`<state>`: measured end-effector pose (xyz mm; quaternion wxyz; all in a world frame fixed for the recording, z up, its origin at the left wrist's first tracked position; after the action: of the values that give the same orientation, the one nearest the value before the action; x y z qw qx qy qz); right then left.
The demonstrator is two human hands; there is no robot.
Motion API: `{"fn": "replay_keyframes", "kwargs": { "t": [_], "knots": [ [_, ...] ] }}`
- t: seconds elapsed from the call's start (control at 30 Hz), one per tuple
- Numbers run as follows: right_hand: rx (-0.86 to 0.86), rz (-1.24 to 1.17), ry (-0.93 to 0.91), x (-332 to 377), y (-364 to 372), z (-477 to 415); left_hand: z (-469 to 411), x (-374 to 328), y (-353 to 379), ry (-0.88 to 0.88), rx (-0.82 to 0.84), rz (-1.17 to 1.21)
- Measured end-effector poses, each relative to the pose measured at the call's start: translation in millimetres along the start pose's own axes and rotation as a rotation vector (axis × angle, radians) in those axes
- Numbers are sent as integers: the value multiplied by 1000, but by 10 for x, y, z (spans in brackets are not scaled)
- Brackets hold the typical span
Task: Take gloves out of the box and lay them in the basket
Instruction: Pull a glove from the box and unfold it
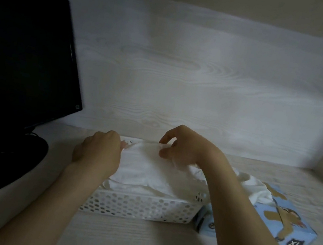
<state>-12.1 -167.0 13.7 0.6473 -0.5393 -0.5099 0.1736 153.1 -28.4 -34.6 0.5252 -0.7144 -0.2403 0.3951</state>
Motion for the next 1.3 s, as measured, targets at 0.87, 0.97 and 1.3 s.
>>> {"fn": "replay_keyframes", "kwargs": {
  "t": [0.87,0.97,1.3],
  "knots": [
    [114,284,-151,255,179,-9,92,-130,54,247,53,167],
    [23,331,-162,205,252,-87,92,-115,58,230,119,131],
    [-23,229,-217,265,134,-26,205,-130,-9,332,303,91]
  ]
}}
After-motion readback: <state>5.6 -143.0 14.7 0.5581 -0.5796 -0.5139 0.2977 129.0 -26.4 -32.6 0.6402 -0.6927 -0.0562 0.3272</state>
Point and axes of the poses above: each hand's wrist, its own z-axis away from the middle knuckle, its own y-axis out of the palm, x = y × z, the point moved 1 cm from there along -z, towards the middle knuckle, and after that the axes turned 15 degrees about -y, right-handed, at the moved point
